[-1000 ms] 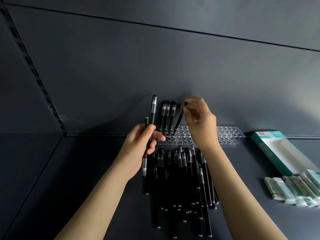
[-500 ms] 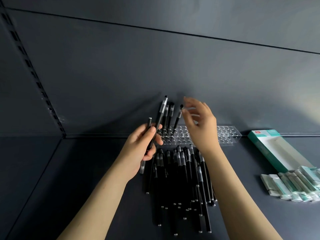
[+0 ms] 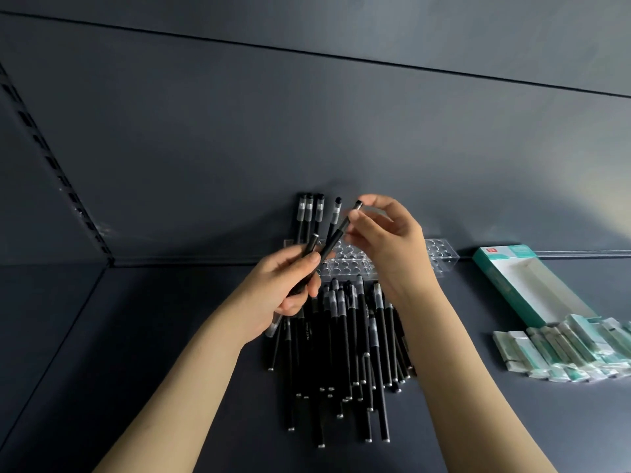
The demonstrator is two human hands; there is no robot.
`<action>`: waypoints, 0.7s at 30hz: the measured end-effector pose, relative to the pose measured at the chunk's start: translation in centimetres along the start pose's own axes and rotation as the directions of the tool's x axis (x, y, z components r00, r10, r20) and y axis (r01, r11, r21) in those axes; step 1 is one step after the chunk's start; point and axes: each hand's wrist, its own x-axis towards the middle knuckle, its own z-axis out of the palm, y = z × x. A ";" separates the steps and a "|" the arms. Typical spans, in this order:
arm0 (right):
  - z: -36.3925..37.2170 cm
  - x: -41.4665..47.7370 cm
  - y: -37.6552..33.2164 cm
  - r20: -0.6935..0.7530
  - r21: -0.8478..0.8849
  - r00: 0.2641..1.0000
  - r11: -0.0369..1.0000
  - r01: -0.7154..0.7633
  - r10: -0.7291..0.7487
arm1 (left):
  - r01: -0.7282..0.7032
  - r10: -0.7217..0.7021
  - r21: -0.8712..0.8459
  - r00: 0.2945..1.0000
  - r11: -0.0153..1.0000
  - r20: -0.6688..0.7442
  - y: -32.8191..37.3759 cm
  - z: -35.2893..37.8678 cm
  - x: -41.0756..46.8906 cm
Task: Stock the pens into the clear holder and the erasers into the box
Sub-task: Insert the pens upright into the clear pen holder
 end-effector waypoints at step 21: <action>-3.3 4.1 1.2 -0.032 -0.437 0.919 0.833 0.340 -0.392 | -0.141 0.095 -0.154 0.958 0.978 -0.272 -0.4 0.8 3.9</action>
